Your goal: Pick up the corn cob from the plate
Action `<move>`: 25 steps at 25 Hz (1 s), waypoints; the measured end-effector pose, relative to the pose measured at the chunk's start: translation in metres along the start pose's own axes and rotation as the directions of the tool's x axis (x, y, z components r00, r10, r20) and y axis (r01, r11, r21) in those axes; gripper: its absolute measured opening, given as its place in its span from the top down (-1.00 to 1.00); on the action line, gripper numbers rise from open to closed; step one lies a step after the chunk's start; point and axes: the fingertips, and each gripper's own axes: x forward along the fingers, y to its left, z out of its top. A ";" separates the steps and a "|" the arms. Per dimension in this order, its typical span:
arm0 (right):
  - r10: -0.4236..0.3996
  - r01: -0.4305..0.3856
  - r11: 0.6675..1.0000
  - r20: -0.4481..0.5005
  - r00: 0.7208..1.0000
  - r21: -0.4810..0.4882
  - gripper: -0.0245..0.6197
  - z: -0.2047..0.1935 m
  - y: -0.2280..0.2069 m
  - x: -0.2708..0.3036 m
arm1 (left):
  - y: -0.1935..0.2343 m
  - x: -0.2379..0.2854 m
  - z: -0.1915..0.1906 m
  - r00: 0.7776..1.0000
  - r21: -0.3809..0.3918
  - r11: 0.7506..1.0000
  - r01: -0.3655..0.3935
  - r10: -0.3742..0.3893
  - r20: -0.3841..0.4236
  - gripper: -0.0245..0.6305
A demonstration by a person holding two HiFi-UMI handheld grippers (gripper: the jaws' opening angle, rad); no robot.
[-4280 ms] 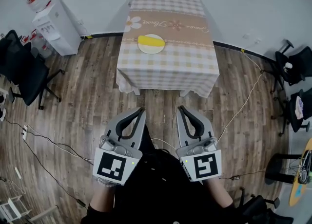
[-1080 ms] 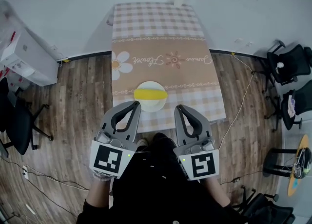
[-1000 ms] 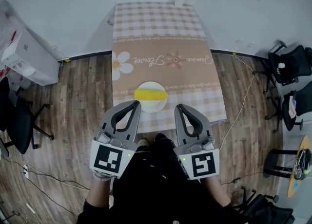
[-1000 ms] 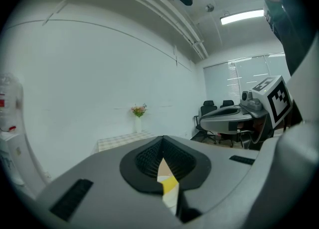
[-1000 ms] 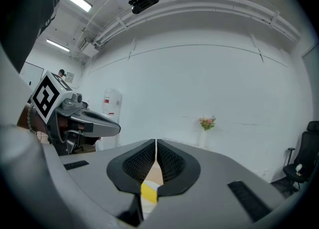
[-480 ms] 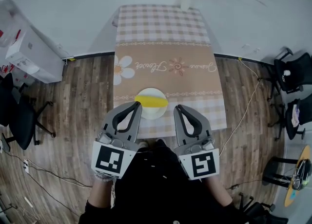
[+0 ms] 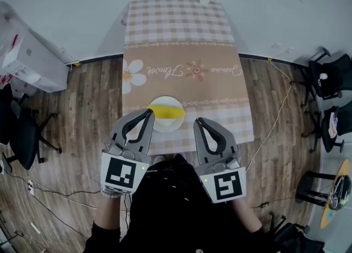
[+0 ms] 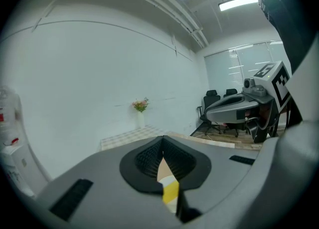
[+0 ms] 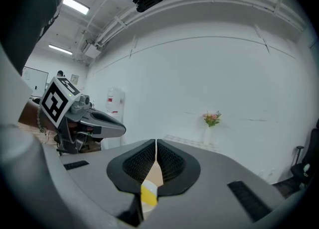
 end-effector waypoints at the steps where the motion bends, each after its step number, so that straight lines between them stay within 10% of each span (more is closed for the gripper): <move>1: -0.004 0.004 1.000 -0.005 1.000 0.005 0.78 -0.002 -0.001 -0.001 | -0.001 0.004 -0.003 1.000 0.017 1.000 0.015 -0.015 -0.008 0.88; 10: -0.033 0.035 0.999 -0.055 0.998 0.030 0.79 -0.022 -0.011 -0.013 | -0.011 0.044 -0.038 0.986 0.132 0.981 0.142 -0.129 -0.102 0.88; 25: -0.061 0.068 0.995 -0.096 0.994 0.075 0.79 -0.043 -0.022 -0.021 | -0.039 0.091 -0.117 0.895 0.207 0.906 0.369 -0.286 -0.343 0.61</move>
